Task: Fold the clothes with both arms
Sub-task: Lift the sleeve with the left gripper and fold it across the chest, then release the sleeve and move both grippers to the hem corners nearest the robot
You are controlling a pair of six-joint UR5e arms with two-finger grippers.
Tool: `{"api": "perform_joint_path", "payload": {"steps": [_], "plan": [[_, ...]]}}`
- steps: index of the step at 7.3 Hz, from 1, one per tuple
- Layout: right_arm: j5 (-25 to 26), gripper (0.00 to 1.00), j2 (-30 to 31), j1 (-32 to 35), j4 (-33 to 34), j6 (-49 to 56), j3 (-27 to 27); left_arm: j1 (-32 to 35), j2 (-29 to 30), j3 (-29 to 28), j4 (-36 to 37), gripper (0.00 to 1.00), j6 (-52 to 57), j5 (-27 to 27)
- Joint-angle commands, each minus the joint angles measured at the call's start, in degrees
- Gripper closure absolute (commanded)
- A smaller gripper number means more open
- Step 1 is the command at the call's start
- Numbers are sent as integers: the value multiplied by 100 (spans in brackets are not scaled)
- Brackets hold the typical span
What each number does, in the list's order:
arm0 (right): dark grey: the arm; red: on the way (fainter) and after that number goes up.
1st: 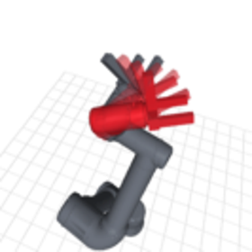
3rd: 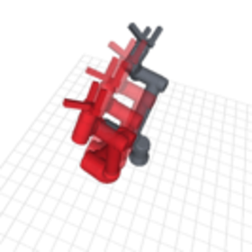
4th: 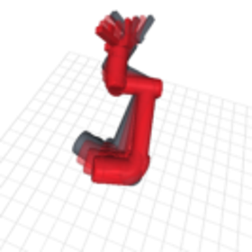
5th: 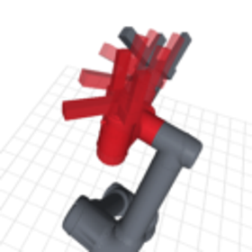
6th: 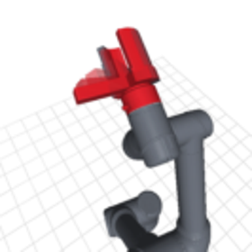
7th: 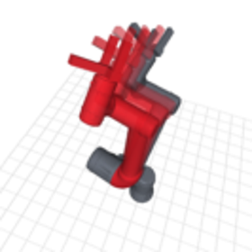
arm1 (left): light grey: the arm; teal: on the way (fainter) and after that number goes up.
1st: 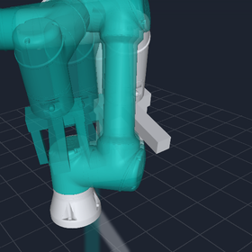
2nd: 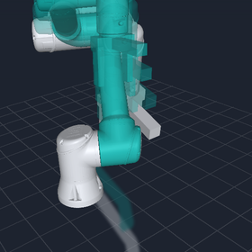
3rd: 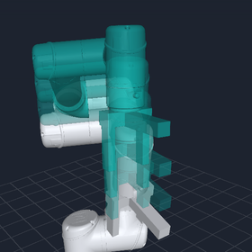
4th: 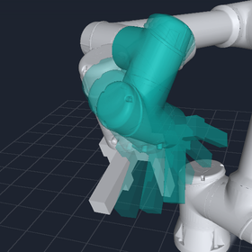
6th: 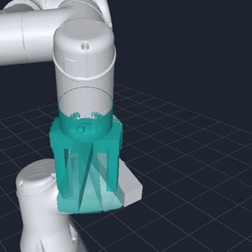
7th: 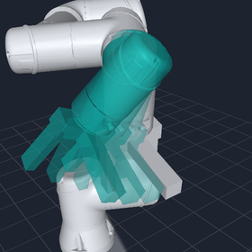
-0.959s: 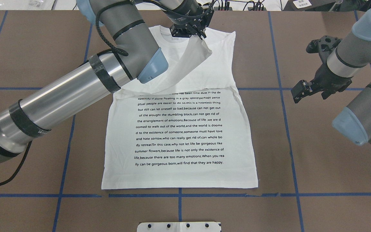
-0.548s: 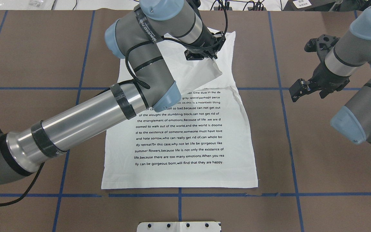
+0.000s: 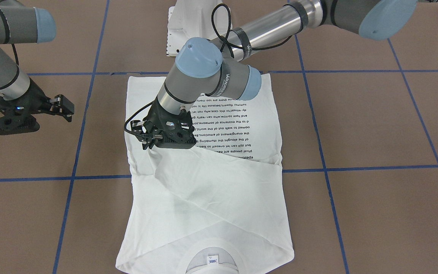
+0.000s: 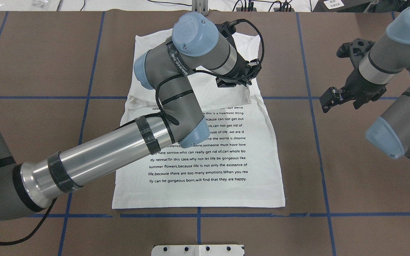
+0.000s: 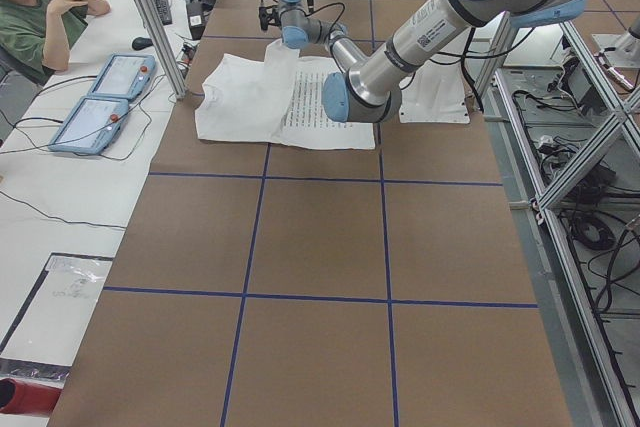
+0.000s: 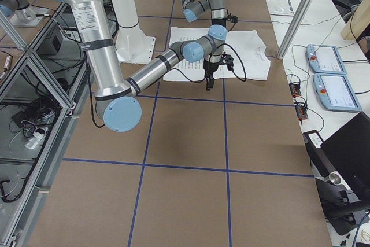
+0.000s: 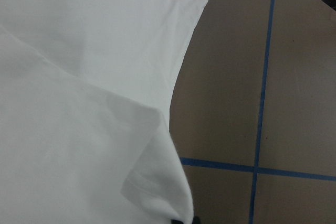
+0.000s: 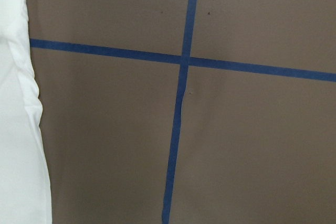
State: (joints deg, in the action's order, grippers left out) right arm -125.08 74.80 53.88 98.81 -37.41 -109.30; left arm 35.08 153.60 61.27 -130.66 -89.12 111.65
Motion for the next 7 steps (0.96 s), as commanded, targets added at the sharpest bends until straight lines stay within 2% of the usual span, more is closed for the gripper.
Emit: {"api": "perform_joint_path", "payload": {"steps": [1, 3, 4, 5, 6, 7], "plan": [[-17, 0, 0, 0, -2, -30, -4, -10, -14, -142, -363, 0, 9, -38], [-17, 0, -9, -17, -20, -213, -57, 34, -223, -11, -337, 0, 44, -21], [18, 0, -157, -192, -168, -458, -57, 103, -643, 486, -267, 0, 53, 23], [219, 0, -184, -576, -613, -1252, -65, 122, -1291, 1169, -110, 0, 70, 23], [891, 0, -158, -1189, -1235, -2165, -83, 148, -1811, 1916, 396, 0, 401, 23], [1306, 0, -176, -1778, -1372, -2862, -144, 174, -2277, 2802, 1236, 0, 822, 6]]}}
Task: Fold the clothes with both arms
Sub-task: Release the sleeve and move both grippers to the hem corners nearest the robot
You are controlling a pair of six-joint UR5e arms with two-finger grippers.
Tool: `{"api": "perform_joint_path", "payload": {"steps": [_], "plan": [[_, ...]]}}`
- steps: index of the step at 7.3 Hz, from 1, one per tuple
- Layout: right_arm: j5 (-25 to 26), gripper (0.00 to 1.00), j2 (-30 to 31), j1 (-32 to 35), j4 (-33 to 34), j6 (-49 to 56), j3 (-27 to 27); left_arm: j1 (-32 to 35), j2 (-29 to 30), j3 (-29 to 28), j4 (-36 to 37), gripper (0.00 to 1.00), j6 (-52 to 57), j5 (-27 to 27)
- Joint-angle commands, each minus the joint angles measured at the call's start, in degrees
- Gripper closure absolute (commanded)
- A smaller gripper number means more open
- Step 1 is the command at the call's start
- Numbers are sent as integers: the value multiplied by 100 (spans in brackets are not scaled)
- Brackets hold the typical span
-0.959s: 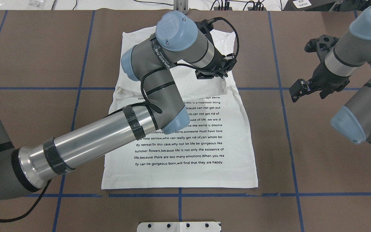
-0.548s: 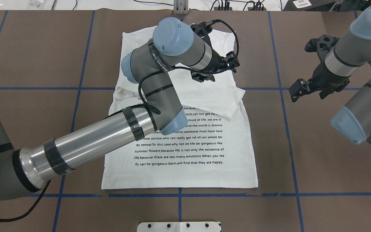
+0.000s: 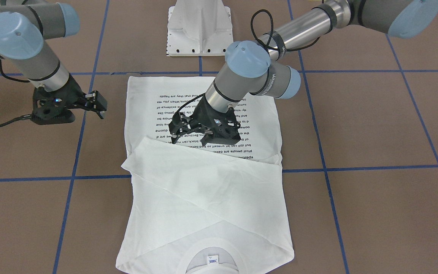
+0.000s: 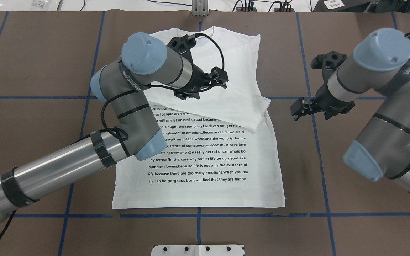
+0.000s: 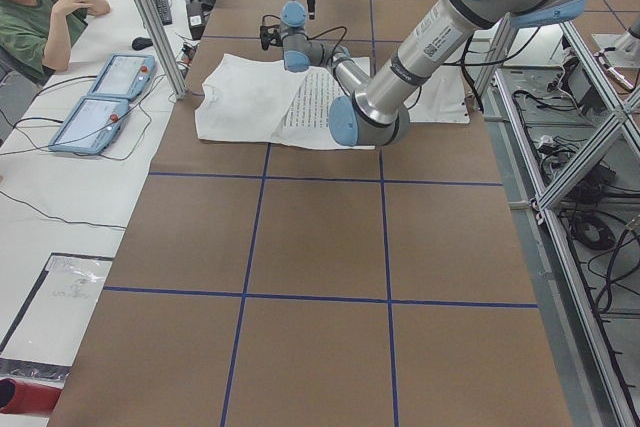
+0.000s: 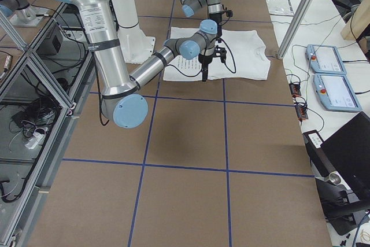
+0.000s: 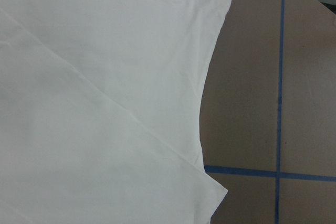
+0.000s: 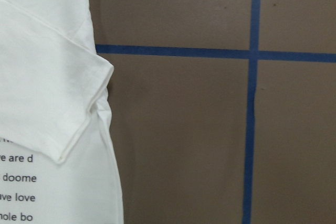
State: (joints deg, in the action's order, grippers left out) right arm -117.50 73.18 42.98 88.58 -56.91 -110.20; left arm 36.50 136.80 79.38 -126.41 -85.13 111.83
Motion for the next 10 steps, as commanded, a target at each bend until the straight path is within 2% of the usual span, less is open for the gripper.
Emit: {"api": "perform_joint_path", "payload": {"steps": [1, 2, 3, 4, 5, 7, 10], "plan": [[805, 0, 12, -1199, -359, -1336, -211, 68, -1202, 1914, 1341, 0, 784, -21], [938, 0, 82, -1700, -359, -1819, -326, 85, -2053, 2924, 1634, 0, 1057, -47], [1009, 0, 109, -2036, -455, -2319, -397, 94, -2627, 3587, 1759, 0, 1103, -73], [1254, 0, 492, -2422, -865, -2612, -580, 94, -3111, 3959, 1786, 0, 1104, -91], [1604, 0, 827, -2696, -1139, -2623, -608, 86, -3359, 4154, 1786, 0, 1104, -143], [1643, 0, 1101, -2751, -1133, -2623, -591, 25, -3371, 4173, 1795, 0, 1086, -222], [1643, 4, 1059, -2821, -1098, -2623, -529, -2, -3362, 4173, 1795, 0, 1077, -258]]}}
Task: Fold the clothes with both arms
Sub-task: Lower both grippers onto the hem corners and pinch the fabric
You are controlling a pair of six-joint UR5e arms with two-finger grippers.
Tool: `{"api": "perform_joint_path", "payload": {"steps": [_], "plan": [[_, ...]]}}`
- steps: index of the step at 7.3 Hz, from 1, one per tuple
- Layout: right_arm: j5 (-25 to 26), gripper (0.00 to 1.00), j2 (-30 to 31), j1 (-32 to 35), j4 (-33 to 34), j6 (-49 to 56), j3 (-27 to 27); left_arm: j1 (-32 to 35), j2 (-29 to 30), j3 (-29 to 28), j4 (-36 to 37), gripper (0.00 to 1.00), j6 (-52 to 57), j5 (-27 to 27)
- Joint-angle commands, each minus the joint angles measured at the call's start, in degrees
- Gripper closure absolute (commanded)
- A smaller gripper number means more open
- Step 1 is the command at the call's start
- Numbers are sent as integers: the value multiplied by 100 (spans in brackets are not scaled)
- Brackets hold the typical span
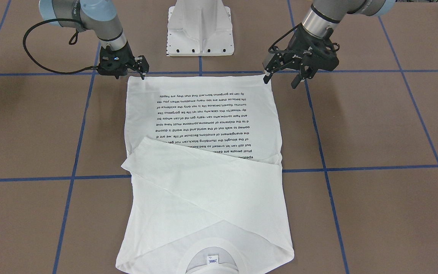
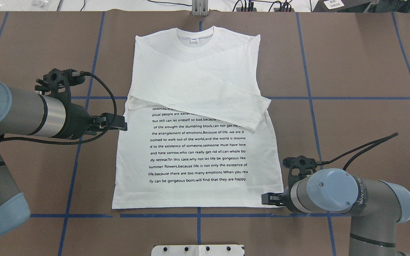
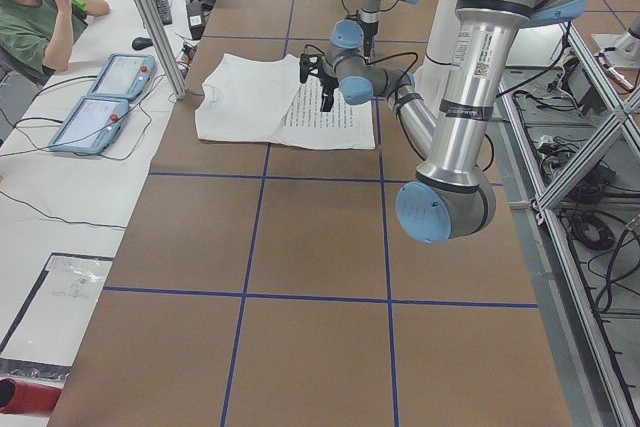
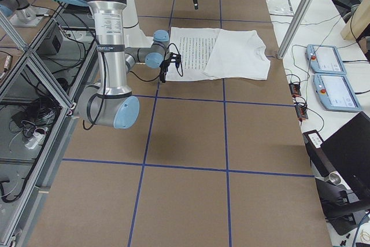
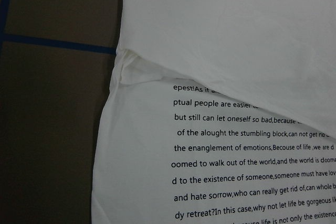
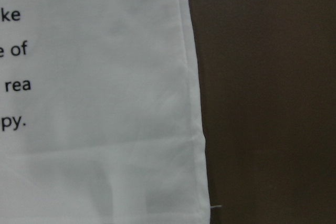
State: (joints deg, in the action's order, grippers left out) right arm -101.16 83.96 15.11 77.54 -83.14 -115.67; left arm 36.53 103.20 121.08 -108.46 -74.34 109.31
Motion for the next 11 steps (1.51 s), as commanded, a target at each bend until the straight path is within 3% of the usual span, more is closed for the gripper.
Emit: {"api": "perform_joint_path", "payload": {"steps": [1, 3, 11], "plan": [[8, 11, -47, -43, 16, -1, 35, -5, -2, -5, 0, 0, -2, -6], [0, 24, -56, -34, 16, -1, 35, -5, -2, -23, -8, 0, -2, -6], [8, 32, -56, 45, 16, 8, 105, -23, -2, -85, -8, 0, -10, -6]]}}
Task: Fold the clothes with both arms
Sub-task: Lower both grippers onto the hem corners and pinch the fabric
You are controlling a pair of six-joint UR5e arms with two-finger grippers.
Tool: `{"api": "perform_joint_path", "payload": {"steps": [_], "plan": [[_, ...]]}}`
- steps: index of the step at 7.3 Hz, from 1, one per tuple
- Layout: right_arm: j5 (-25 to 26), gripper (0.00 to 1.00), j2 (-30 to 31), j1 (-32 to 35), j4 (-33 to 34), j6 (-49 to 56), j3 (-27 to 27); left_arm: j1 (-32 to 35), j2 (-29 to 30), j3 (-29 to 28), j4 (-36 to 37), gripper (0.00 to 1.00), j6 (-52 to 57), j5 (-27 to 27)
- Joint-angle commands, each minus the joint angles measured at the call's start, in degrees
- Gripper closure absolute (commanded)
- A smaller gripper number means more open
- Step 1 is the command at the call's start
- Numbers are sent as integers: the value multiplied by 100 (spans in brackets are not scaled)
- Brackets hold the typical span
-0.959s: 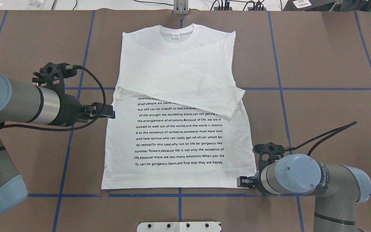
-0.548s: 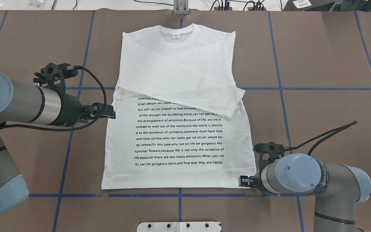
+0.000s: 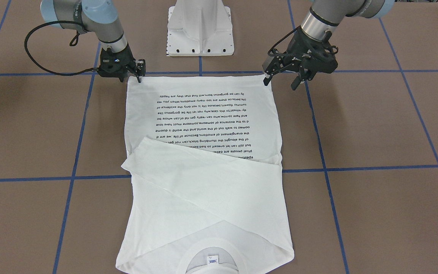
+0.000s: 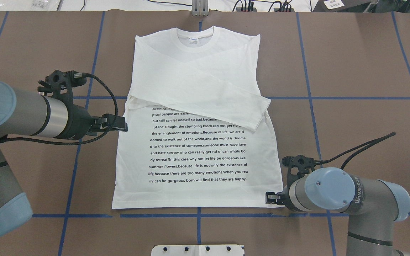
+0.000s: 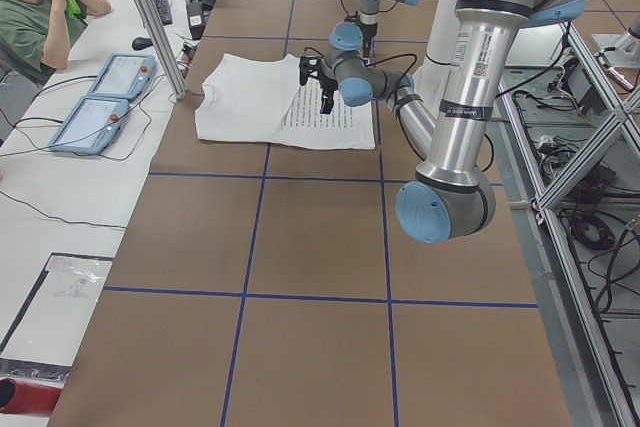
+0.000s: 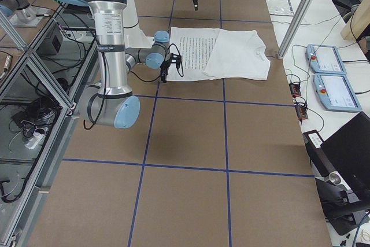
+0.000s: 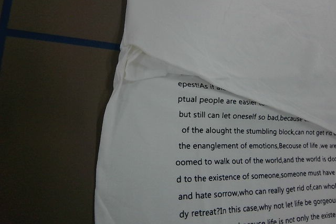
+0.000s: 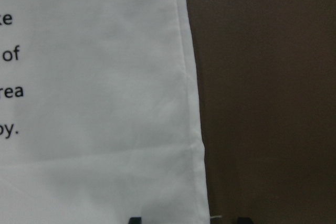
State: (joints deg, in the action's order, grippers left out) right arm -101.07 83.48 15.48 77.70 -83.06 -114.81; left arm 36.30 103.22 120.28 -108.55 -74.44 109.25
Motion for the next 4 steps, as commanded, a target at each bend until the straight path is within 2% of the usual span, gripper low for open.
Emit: {"api": "perform_joint_path", "payload": {"steps": [1, 2, 3, 4], "plan": [[-9, 45, -25, -1, 9, -9, 46, 0, -4, -4, 0, 0, 0, 0], [-17, 62, -25, -2, 9, -9, 29, -9, 5, -4, 0, 0, -9, 0], [-18, 69, -25, -10, 9, -9, 55, -9, 5, -30, 0, 0, -9, 0], [-26, 80, -34, -10, 9, -9, 29, -9, 31, -39, 0, 0, -18, -9]]}}
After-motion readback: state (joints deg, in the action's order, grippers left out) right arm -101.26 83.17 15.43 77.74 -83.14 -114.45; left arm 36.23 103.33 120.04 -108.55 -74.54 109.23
